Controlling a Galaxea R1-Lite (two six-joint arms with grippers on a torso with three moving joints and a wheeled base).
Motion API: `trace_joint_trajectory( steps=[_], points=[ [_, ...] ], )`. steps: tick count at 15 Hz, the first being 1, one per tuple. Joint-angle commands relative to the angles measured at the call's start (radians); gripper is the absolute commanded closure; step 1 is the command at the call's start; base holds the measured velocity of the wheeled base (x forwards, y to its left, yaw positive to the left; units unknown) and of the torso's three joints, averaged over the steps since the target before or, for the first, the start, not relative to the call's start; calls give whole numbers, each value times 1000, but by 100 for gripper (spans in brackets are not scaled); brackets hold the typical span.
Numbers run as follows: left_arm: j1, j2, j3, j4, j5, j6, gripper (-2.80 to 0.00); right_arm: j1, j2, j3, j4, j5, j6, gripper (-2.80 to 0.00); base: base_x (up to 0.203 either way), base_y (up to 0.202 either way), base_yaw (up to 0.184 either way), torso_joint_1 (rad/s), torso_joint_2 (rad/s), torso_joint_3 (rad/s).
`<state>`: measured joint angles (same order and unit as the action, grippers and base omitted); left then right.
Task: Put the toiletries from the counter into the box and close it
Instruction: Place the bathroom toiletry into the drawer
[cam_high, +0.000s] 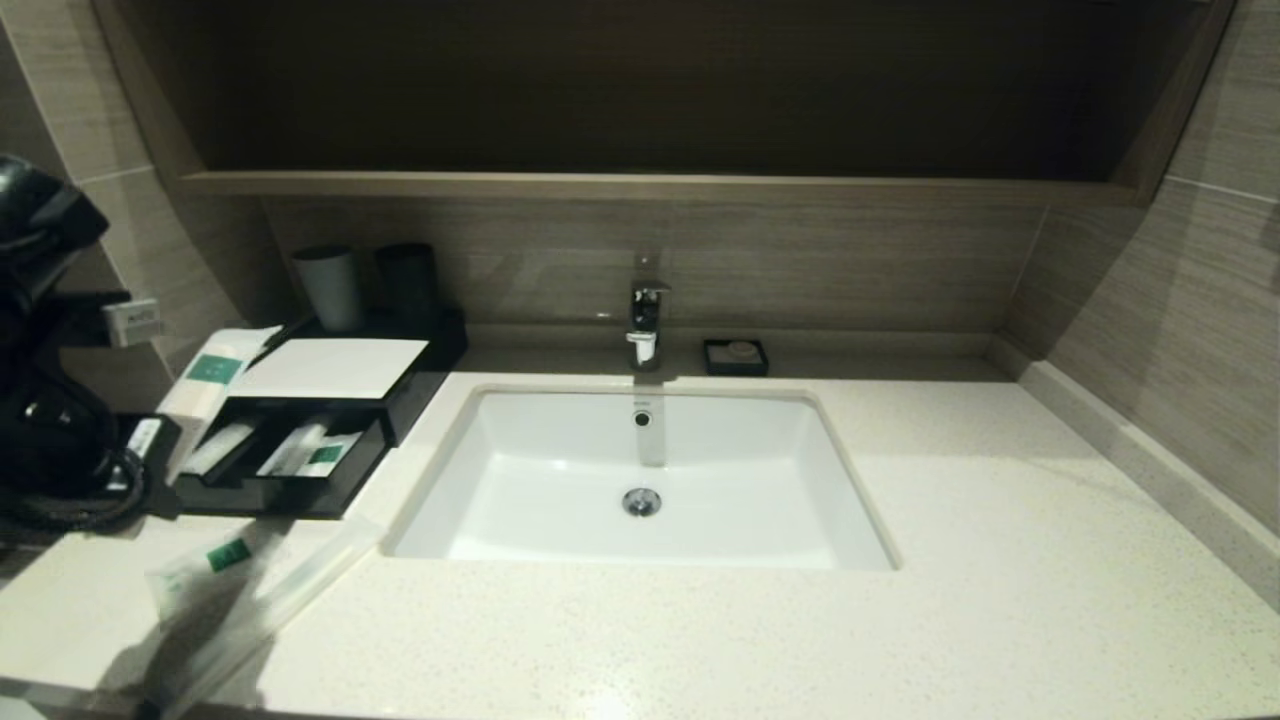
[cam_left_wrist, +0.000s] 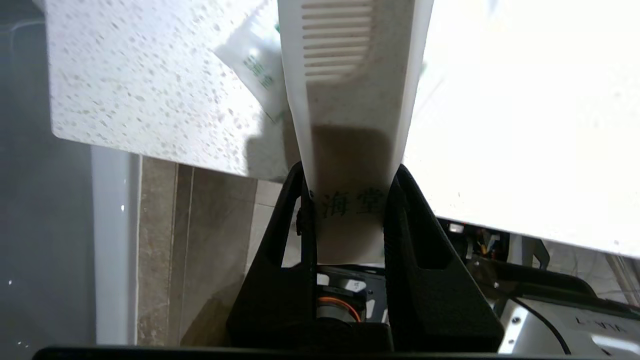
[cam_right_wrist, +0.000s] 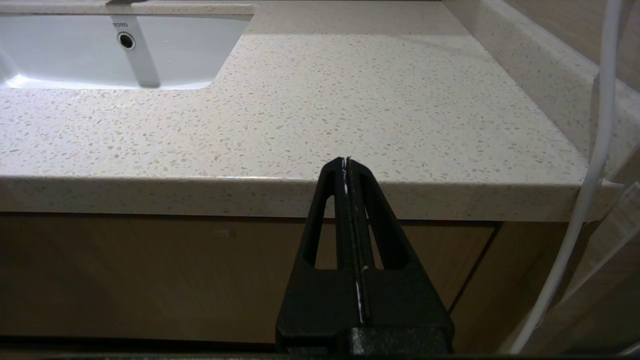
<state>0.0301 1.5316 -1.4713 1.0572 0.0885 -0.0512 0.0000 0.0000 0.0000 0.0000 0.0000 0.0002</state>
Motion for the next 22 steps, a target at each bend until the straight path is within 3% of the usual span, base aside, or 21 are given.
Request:
trace_joint_trajectory(
  steps=[1, 4, 10, 13, 16, 18, 22],
  points=[
    [44, 67, -47, 11, 0, 16, 0, 0, 0, 0, 0, 0, 0, 0, 0, 0, 0, 0, 0, 0],
    [130, 119, -89, 30, -6, 96, 0, 0, 0, 0, 0, 0, 0, 0, 0, 0, 0, 0, 0, 0],
    [203, 242, -187, 30, -10, 182, 0, 0, 0, 0, 0, 0, 0, 0, 0, 0, 0, 0, 0, 0],
    [218, 249, -205, 52, -32, 218, 0, 0, 0, 0, 0, 0, 0, 0, 0, 0, 0, 0, 0, 0],
    [219, 271, -246, 147, -63, 292, 0, 0, 0, 0, 0, 0, 0, 0, 0, 0, 0, 0, 0, 0],
    [220, 286, -280, 203, -115, 315, 0, 0, 0, 0, 0, 0, 0, 0, 0, 0, 0, 0, 0, 0],
    [242, 318, -317, 236, -114, 348, 0, 0, 0, 0, 0, 0, 0, 0, 0, 0, 0, 0, 0, 0]
  ],
)
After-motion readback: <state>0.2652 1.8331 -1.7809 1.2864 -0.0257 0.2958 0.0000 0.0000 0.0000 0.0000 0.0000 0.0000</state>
